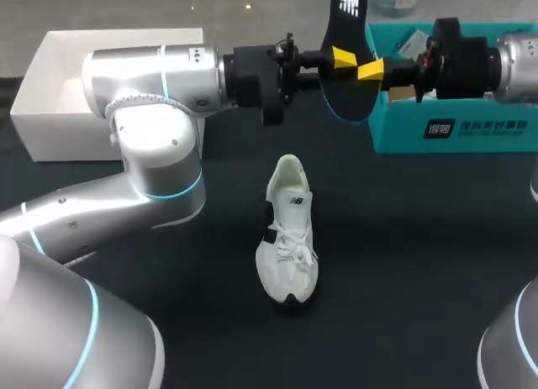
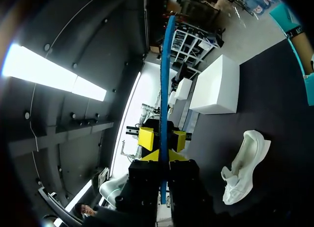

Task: Take the shoe out of the shoebox, open the shoe tongue, remove and reinsert the insole, then place the shoe into the shoebox

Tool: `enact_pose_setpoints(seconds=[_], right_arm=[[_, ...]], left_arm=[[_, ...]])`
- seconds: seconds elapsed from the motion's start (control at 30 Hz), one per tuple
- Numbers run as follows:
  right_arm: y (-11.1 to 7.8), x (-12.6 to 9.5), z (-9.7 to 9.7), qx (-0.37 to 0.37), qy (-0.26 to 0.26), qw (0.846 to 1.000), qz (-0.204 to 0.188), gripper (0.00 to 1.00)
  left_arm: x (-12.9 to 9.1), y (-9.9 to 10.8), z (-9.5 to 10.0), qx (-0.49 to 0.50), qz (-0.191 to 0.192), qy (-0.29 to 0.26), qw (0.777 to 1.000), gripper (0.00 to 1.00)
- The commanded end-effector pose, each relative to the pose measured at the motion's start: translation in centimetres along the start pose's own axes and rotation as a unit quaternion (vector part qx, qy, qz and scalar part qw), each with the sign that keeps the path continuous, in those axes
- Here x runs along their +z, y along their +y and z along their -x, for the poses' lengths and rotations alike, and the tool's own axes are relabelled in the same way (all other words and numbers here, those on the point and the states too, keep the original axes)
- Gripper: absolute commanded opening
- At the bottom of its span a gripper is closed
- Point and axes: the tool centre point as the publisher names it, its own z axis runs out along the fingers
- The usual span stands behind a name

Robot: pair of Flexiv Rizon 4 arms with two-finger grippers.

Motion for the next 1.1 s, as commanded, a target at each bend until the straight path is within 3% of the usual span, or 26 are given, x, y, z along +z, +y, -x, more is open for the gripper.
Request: enact_pose_setpoints(seconds=[0.03,0.23,0.8,1.1], right_arm=[[0.3,-0.1,0.0,-0.002,-0.002,1.000,0.004,0.00],[0.7,-1.0,0.3,-0.005,-0.011,1.000,0.014,0.00],[1.3,-1.5,0.5,-0.009,-0.034,0.999,0.022,0.00],[1.7,-0.8,0.2,-0.015,-0.043,0.998,0.031,0.00]], left_arm=[[-1.3,0.8,0.5,0.003,-0.013,0.011,1.000,1.00],[-4.5,2.0,0.5,0.000,-0.033,0.028,0.999,1.00],[-14.6,2.7,-1.2,-0.039,-0.179,0.131,0.974,1.00],[-18.6,3.5,-3.3,-0.029,-0.195,0.172,0.965,1.00]])
